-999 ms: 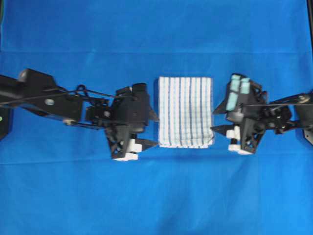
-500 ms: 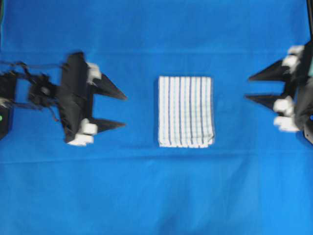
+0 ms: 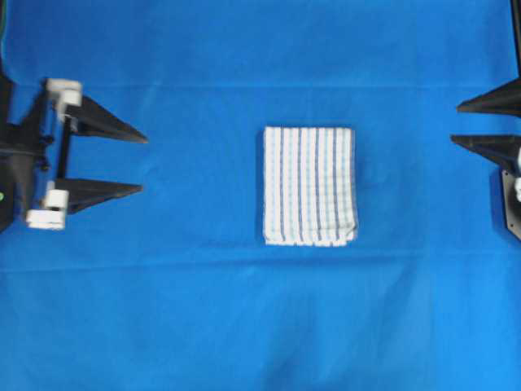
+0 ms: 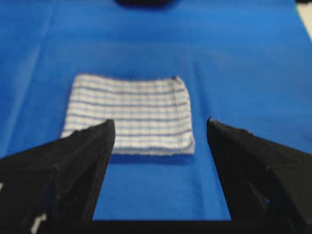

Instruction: Fold the blue towel.

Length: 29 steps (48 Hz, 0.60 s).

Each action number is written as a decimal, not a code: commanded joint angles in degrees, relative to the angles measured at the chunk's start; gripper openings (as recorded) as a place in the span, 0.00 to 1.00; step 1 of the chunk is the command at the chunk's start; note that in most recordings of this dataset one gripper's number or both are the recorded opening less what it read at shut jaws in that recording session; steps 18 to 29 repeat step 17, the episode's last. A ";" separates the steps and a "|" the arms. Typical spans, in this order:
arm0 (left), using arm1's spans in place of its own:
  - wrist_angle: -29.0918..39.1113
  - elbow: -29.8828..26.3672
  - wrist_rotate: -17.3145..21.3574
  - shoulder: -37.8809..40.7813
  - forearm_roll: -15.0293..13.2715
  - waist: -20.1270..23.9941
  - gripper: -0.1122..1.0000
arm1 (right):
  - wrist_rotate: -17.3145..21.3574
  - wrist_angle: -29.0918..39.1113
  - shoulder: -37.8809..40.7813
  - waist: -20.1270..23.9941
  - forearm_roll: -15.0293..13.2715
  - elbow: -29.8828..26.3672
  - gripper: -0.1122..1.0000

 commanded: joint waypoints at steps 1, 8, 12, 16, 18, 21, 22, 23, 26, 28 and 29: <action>-0.09 1.32 0.35 -4.39 0.09 0.79 0.73 | -0.18 -0.18 -1.93 0.26 0.00 0.53 0.60; 0.09 5.63 0.70 -11.69 0.09 1.58 0.73 | -0.18 -0.35 -6.24 0.26 0.00 3.25 0.58; 0.09 8.17 0.70 -16.08 0.09 1.67 0.73 | -0.18 -0.79 -8.09 0.26 0.00 4.92 0.58; 0.44 10.63 0.70 -20.04 0.09 1.67 0.73 | 0.00 -2.02 -9.05 0.35 0.00 6.33 0.58; 0.62 11.16 0.70 -20.83 0.09 1.67 0.73 | 0.00 -2.46 -9.14 0.26 0.09 6.77 0.58; 0.62 11.16 0.70 -20.83 0.09 1.67 0.73 | 0.00 -2.46 -9.14 0.26 0.09 6.77 0.58; 0.62 11.16 0.70 -20.83 0.09 1.67 0.73 | 0.00 -2.46 -9.14 0.26 0.09 6.77 0.58; 0.62 11.16 0.70 -20.83 0.09 1.67 0.73 | 0.00 -2.46 -9.14 0.26 0.09 6.77 0.58; 0.62 11.16 0.70 -20.83 0.09 1.67 0.73 | 0.00 -2.46 -9.14 0.26 0.09 6.77 0.58; 0.62 11.16 0.70 -20.83 0.09 1.67 0.73 | 0.00 -2.46 -9.14 0.26 0.09 6.77 0.58; 0.62 11.16 0.70 -20.83 0.09 1.67 0.73 | 0.00 -2.46 -9.14 0.26 0.09 6.77 0.58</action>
